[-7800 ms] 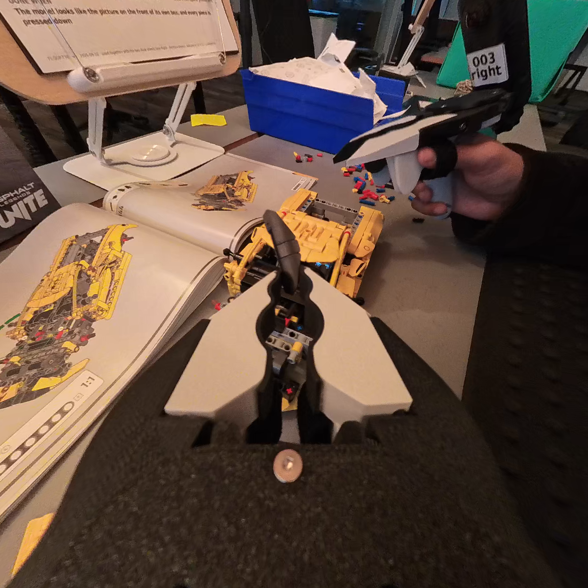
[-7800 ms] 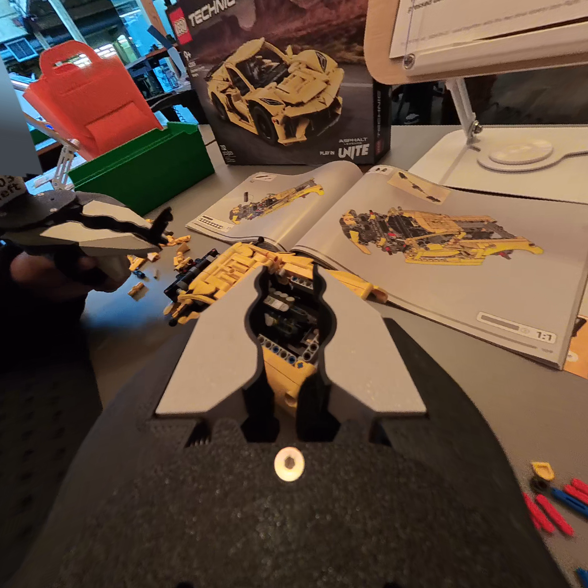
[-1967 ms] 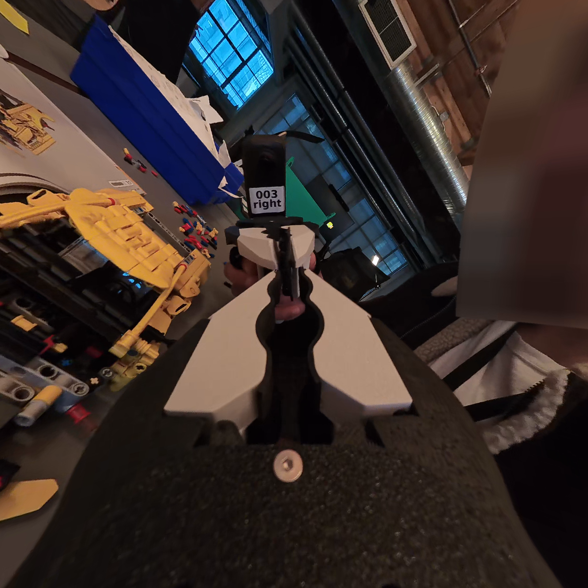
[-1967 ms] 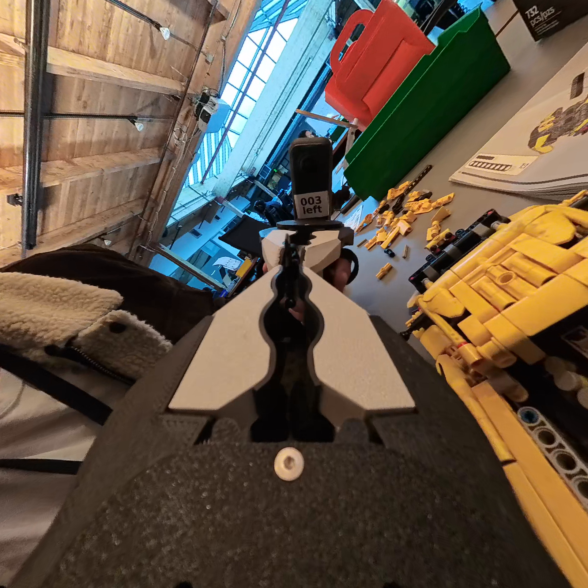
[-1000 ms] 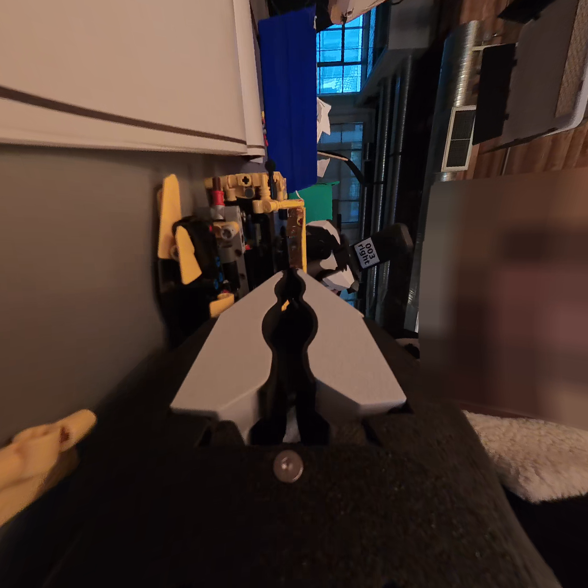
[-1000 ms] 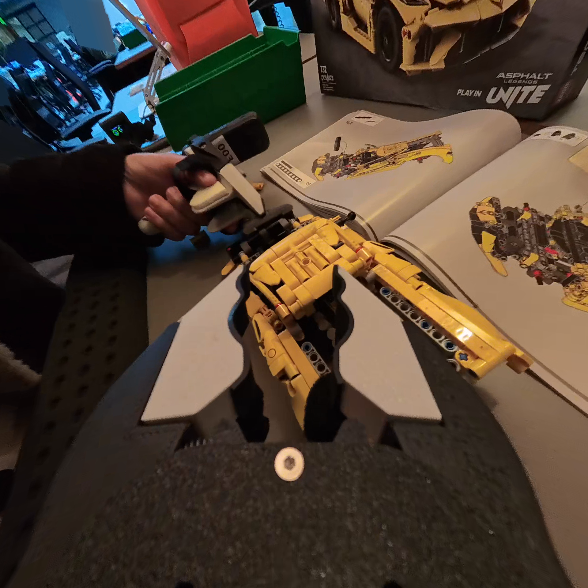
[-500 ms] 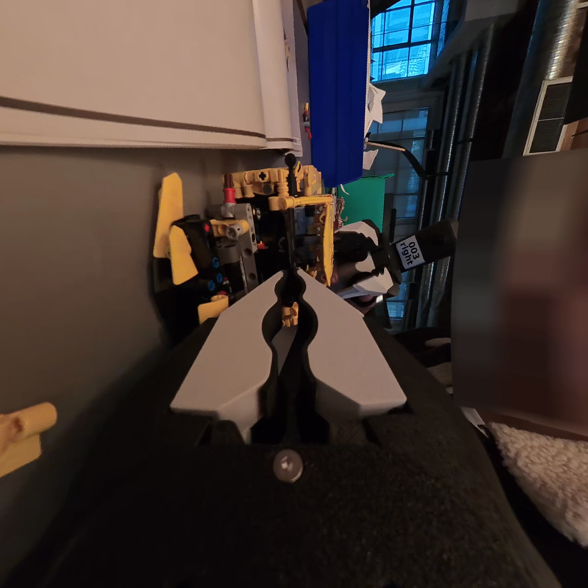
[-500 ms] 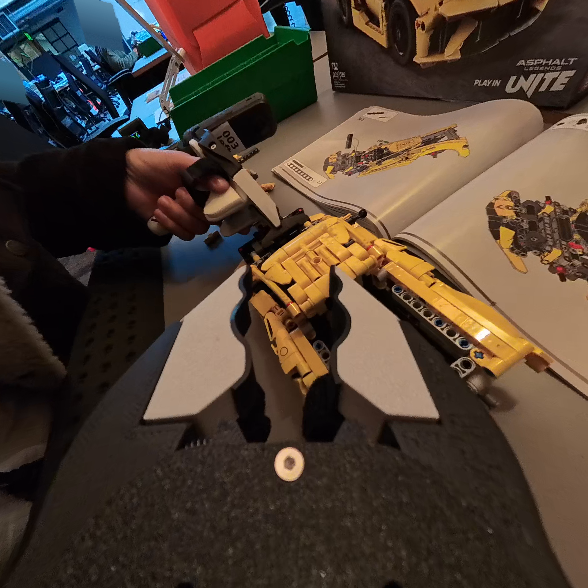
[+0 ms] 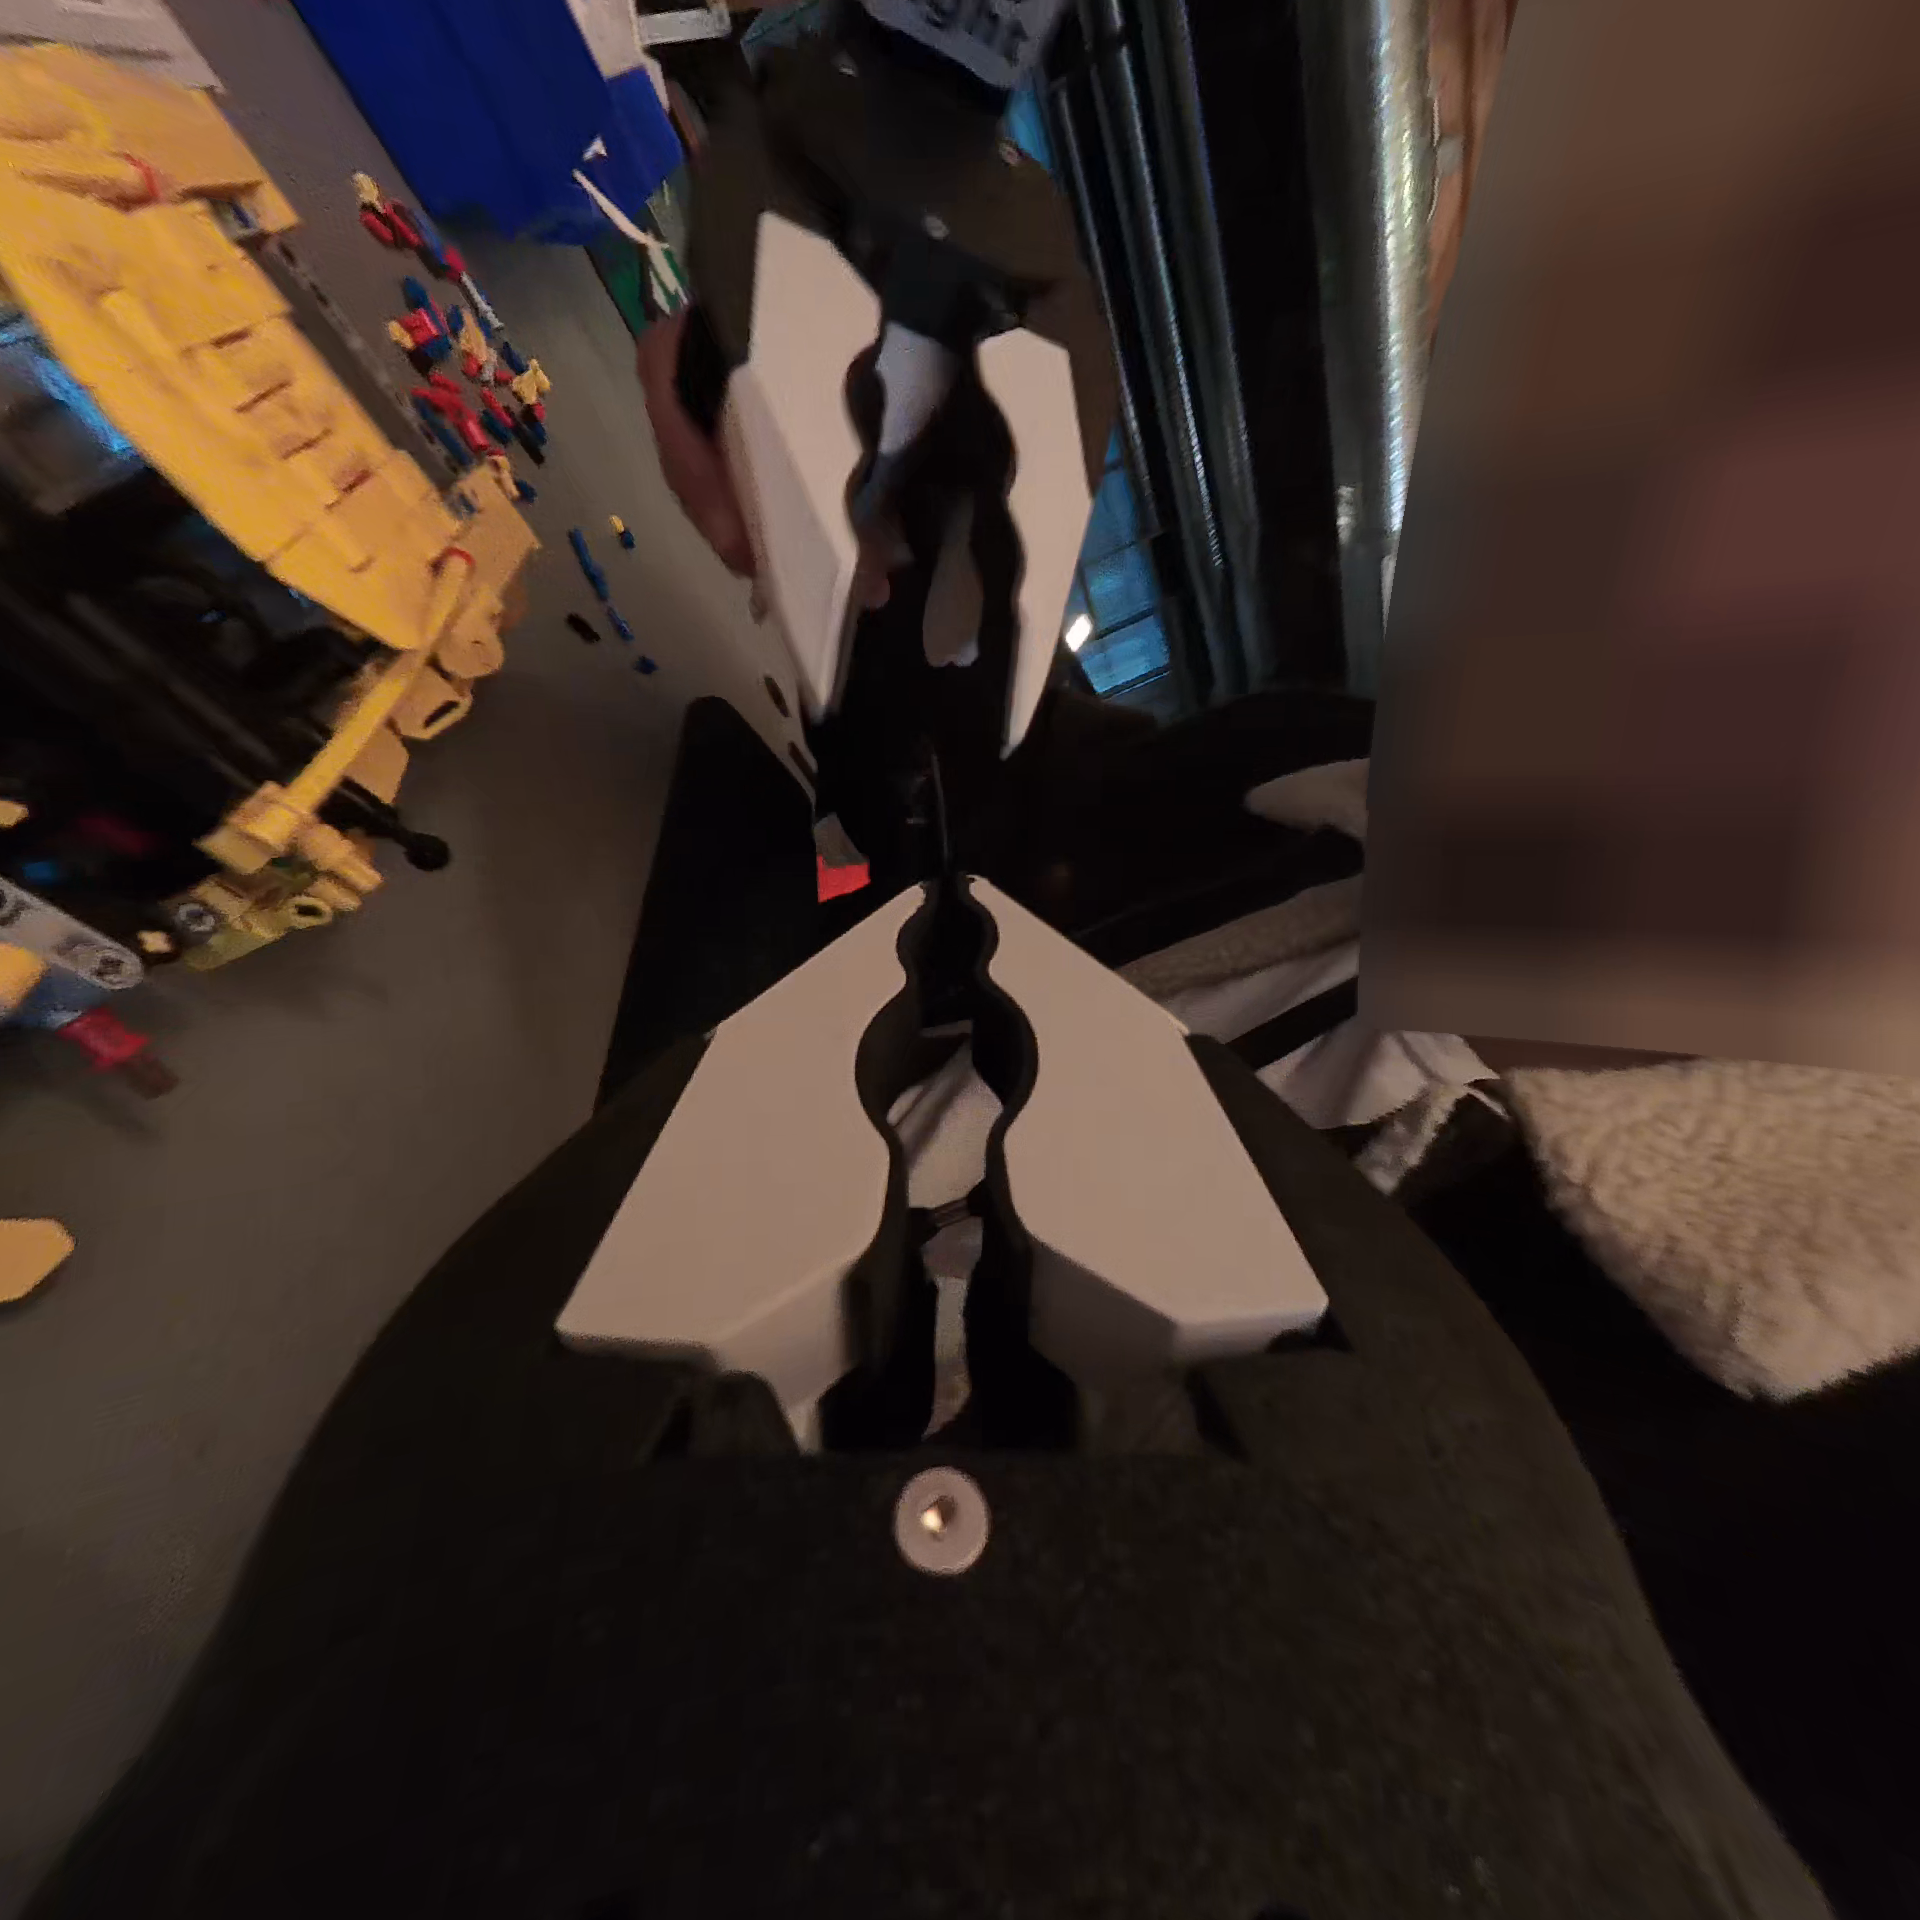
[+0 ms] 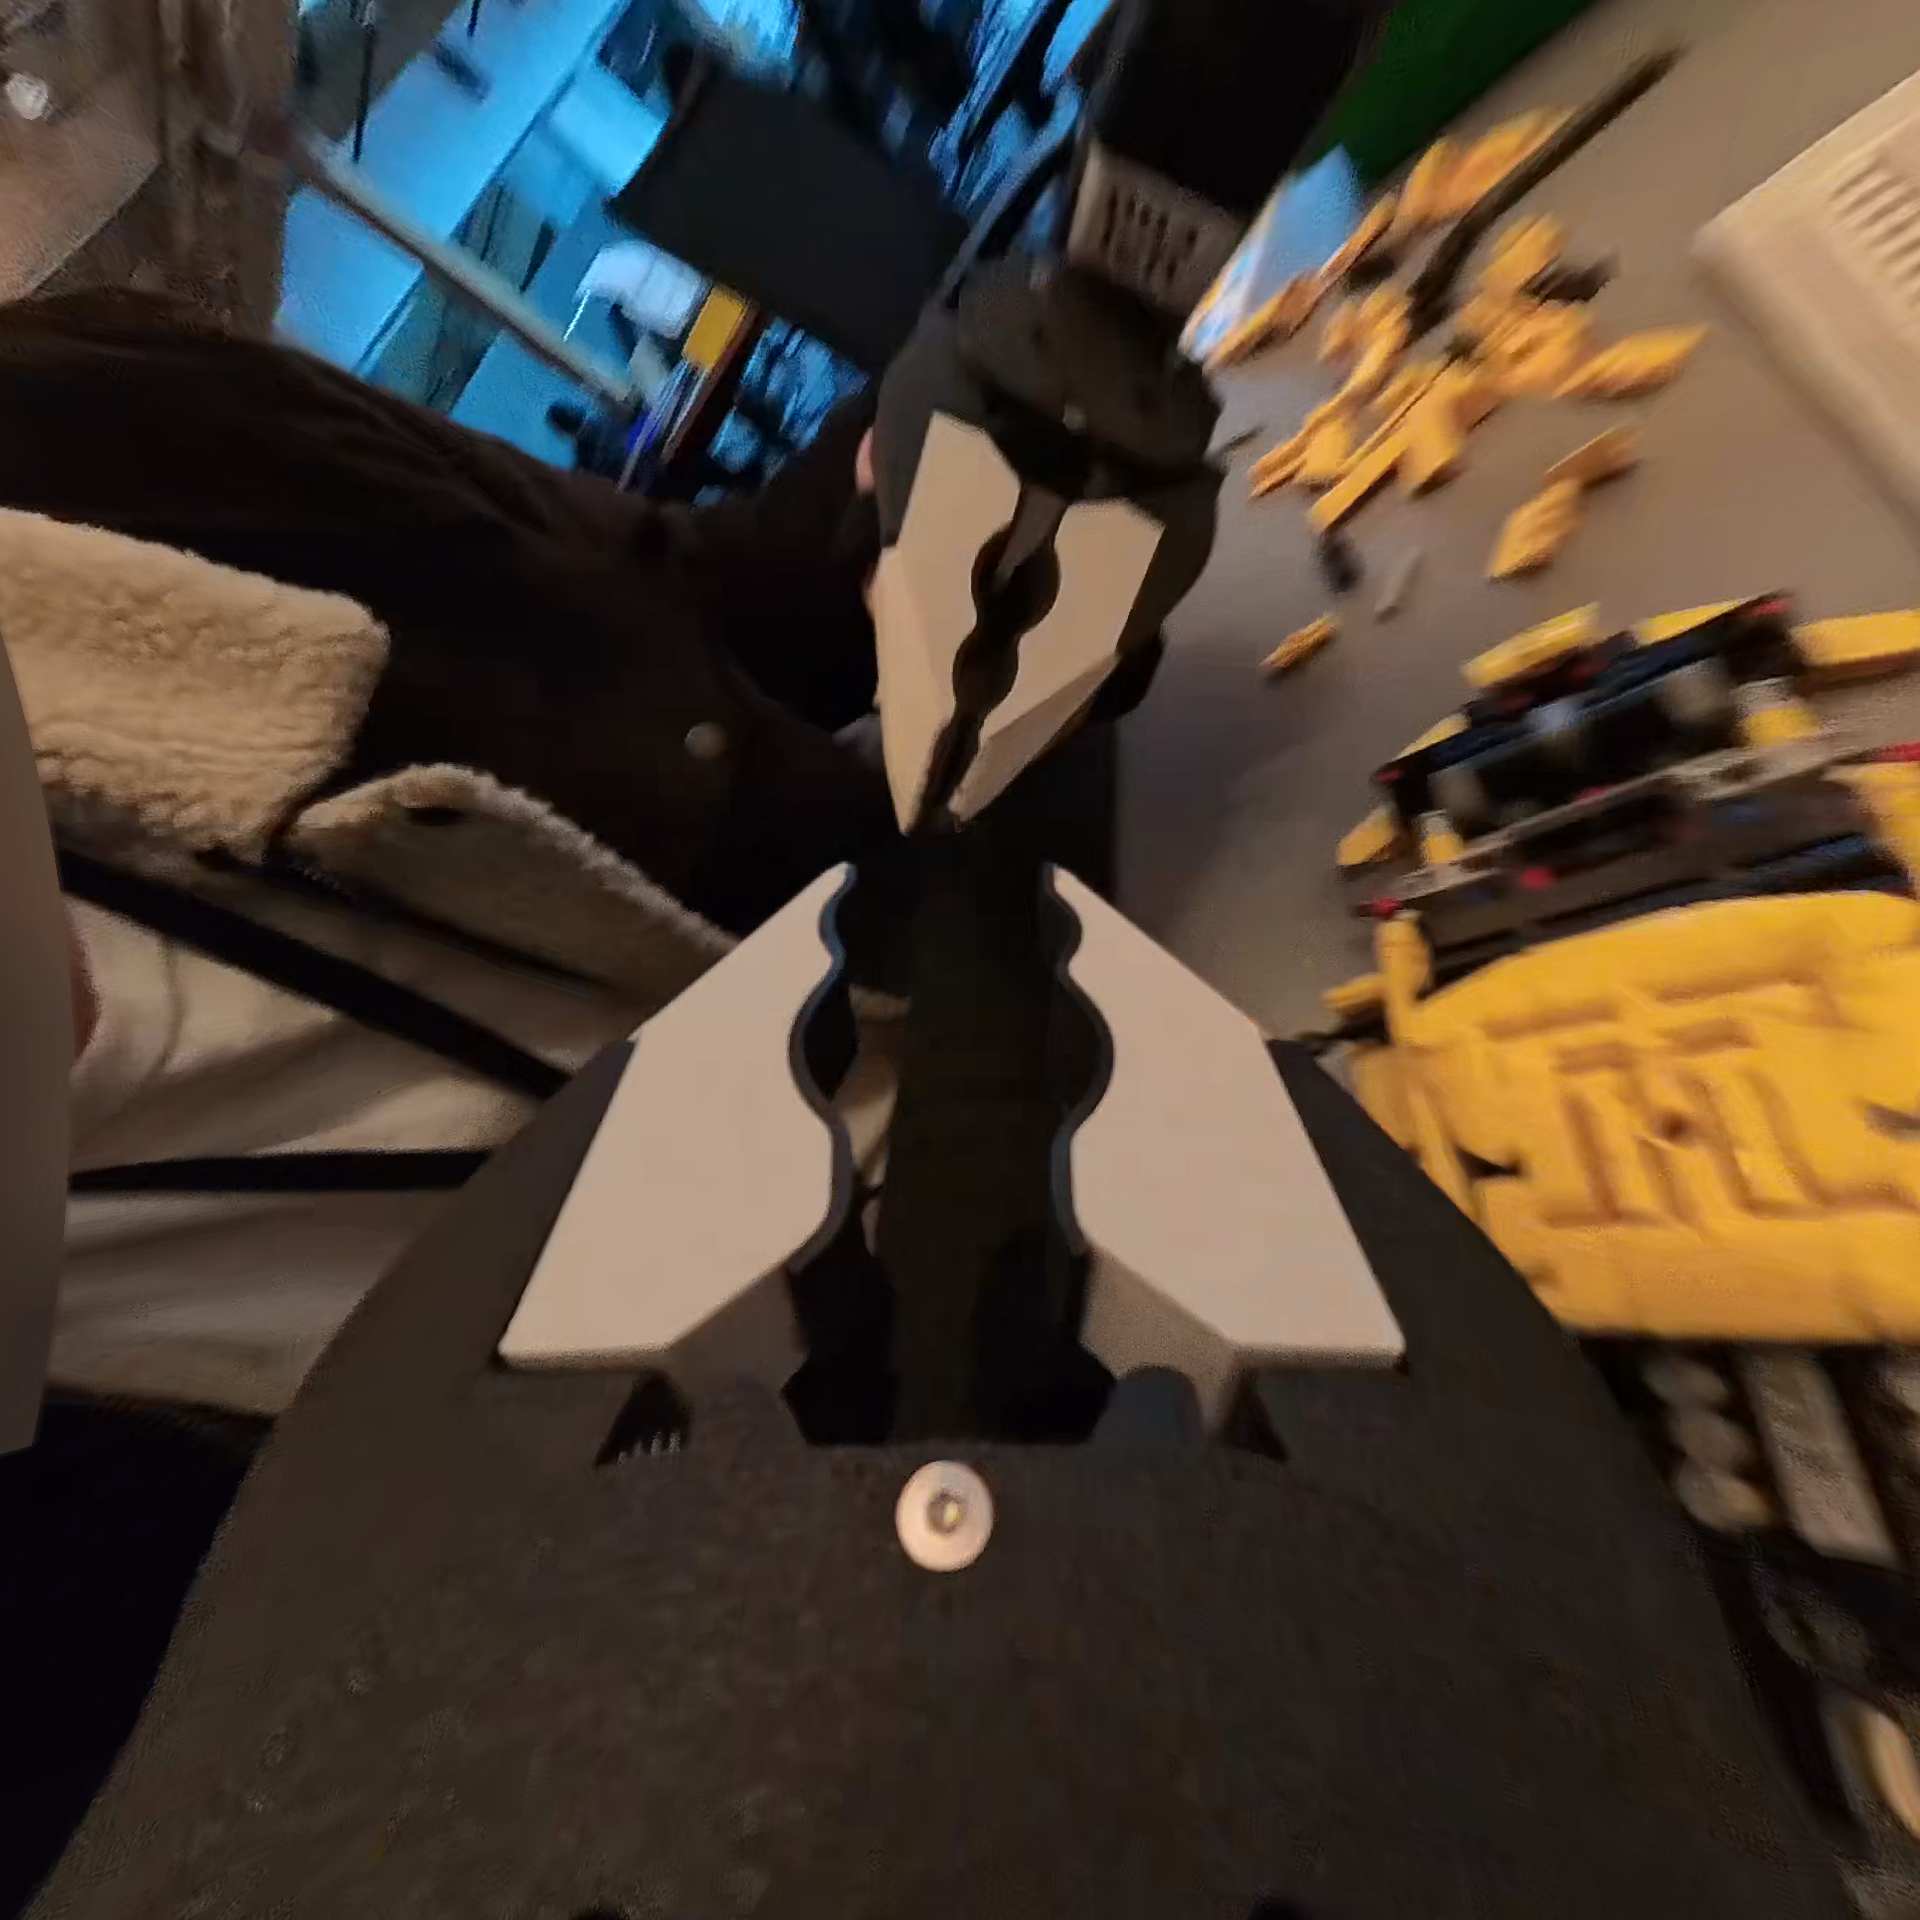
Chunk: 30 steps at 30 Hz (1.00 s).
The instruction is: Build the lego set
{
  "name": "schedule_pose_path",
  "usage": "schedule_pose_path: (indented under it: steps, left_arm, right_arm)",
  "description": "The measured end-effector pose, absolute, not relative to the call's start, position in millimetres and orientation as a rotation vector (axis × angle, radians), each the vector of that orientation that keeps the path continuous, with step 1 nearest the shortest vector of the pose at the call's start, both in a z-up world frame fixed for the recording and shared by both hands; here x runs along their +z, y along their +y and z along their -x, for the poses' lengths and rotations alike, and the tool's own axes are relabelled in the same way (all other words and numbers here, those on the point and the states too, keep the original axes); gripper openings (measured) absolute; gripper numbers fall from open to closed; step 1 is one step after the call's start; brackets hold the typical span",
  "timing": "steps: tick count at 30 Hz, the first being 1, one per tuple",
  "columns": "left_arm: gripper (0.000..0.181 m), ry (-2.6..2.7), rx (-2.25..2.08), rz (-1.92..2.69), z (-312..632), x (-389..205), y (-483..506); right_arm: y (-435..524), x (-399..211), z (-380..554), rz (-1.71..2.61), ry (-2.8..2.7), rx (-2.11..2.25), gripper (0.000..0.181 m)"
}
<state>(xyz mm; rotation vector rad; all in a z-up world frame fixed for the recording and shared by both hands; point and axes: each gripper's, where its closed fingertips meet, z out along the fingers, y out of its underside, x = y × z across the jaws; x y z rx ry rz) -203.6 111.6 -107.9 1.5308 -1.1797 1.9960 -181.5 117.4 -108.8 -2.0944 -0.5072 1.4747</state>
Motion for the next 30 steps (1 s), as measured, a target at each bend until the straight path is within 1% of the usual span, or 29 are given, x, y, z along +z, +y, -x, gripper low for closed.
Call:
schedule_pose_path:
  steps: [2, 3, 4, 5, 7, 9, 10, 11, 12, 14, 15, 17, 21, 24, 27, 30]
  left_arm:
    - [0.0, -1.232, 2.017, -1.543, 211.9, -101.2, 107.2]
    - [0.0, -1.257, 2.017, -1.549, 216.3, -99.8, 104.1]
    - [0.0, -1.272, 2.024, -1.56, 219.8, -98.4, 102.0]
    - [0.0, -1.284, 2.03, -1.557, 224.5, -96.3, 99.4]
    - [0.0, -1.331, 2.055, -1.611, 230.4, -96.8, 101.8]
    - [0.003, -1.54, 2.113, -1.776, 230.2, -104.1, 113.1]
    - [0.006, -1.726, 2.113, -1.892, 230.7, -110.6, 121.0]
    - [0.022, -1.94, 2.085, -2.004, 232.1, -116.7, 128.8]
    - [0.033, -2.152, 2.029, -2.084, 235.1, -121.3, 133.6]
    - [0.034, -2.431, 1.881, -2.14, 241.9, -128.9, 128.7]
    - [0.034, -2.466, 1.833, -2.196, 242.5, -131.2, 127.2]
    - [0.034, -2.381, 1.816, -2.322, 241.6, -134.5, 128.4]
    - [0.034, -1.834, 2.023, -2.389, 239.6, -132.4, 134.0]
    - [0.037, -2.042, 1.794, -2.442, 238.5, -152.6, 128.3]
    - [0.037, -2.198, 1.545, -2.648, 235.5, -164.3, 133.9]
    - [0.037, -2.182, 1.486, -2.716, 234.7, -164.7, 138.7]
  right_arm:
    - [112.4, -106.6, 201.2, 2.1, -0.56, 1.54, 0.026]
    - [112.0, -105.2, 209.5, 2.092, -0.573, 1.547, 0.02]
    - [111.0, -103.1, 217.2, 2.078, -0.591, 1.56, 0.011]
    - [110.7, -101.2, 223.2, 2.066, -0.595, 1.569, 0.007]
    - [111.0, -101.8, 229.1, 2.075, -0.565, 1.592, 0.006]
    - [119.2, -107.8, 227.8, 2.107, -0.48, 1.571, 0.006]
    - [123.6, -113.0, 225.6, 2.138, -0.433, 1.557, 0.006]
    - [127.5, -114.8, 223.7, 2.145, -0.385, 1.56, 0.006]
    - [130.7, -115.0, 222.4, 2.143, -0.336, 1.577, 0.006]
    - [138.2, -117.8, 218.4, 2.147, -0.247, 1.569, 0.006]
    - [140.5, -118.7, 218.0, 2.145, -0.22, 1.569, 0.005]
    - [140.9, -123.3, 220.4, 2.167, -0.209, 1.566, 0.006]
    - [139.6, -141.3, 224.8, 2.286, -0.264, 1.452, 0.007]
    - [145.2, -146.6, 228.9, 2.325, -0.25, 1.404, 0.006]
    - [149.1, -147.6, 232.6, 2.32, -0.247, 1.413, 0.006]
    - [150.2, -150.0, 231.5, 2.317, -0.254, 1.413, 0.006]
